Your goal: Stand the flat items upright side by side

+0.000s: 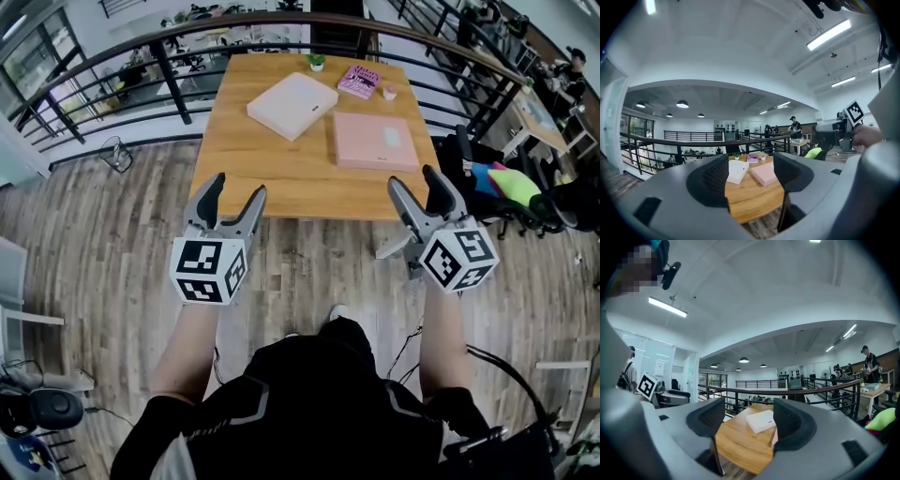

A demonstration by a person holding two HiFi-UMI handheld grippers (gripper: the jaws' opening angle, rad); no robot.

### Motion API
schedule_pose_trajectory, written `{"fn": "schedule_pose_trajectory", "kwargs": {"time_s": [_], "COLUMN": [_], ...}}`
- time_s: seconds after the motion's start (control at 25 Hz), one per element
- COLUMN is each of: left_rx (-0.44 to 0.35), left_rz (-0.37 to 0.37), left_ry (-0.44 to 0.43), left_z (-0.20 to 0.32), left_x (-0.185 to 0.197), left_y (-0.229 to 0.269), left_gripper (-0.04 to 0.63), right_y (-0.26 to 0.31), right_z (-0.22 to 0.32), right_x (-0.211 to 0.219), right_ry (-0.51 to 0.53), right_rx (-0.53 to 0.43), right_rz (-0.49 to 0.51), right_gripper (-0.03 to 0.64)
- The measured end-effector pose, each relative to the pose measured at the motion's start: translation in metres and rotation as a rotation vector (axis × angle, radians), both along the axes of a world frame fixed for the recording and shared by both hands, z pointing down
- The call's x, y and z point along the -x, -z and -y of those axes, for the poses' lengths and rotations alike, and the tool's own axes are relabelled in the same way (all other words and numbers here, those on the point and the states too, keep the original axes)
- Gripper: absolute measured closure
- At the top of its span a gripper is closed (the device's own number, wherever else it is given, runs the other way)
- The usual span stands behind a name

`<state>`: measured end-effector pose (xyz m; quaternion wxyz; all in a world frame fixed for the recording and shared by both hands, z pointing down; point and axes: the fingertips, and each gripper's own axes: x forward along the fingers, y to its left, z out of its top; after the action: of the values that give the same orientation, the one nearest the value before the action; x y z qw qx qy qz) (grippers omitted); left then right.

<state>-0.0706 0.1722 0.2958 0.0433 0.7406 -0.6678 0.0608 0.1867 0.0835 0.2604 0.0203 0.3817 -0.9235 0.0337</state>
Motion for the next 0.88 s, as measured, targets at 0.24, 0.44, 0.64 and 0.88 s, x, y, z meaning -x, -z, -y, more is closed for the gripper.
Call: {"fn": "schedule_pose_trajectory", "kwargs": {"time_s": [0.24, 0.44, 0.64, 0.88], "left_rx": [-0.007, 0.01, 0.047, 0.091], "left_rz": [0.027, 0.052, 0.051, 0.034], "left_ry": [0.01, 0.062, 0.111, 0.166], "left_z": [0.036, 0.082, 0.139, 0.207], "left_x": [0.01, 0.021, 0.028, 0.024], "left_y": [-0.001, -0.001, -0.003, -0.01], "left_gripper": [0.285, 0.285, 0.285, 0.288], "right_y": [-0.006, -0.012, -0.016, -0.026], "right_z": [0.047, 0.109, 0.178, 0.259], "right_x": [0.019, 0.032, 0.045, 0.046], "right_ry": [0.06, 0.109, 0.168, 0.243], "right_rx": [-0.006, 0.002, 0.036, 0.053], "right_rz": [-0.001, 0.02, 0.017, 0.009], "right_gripper": [0.29, 0.29, 0.29, 0.29]}}
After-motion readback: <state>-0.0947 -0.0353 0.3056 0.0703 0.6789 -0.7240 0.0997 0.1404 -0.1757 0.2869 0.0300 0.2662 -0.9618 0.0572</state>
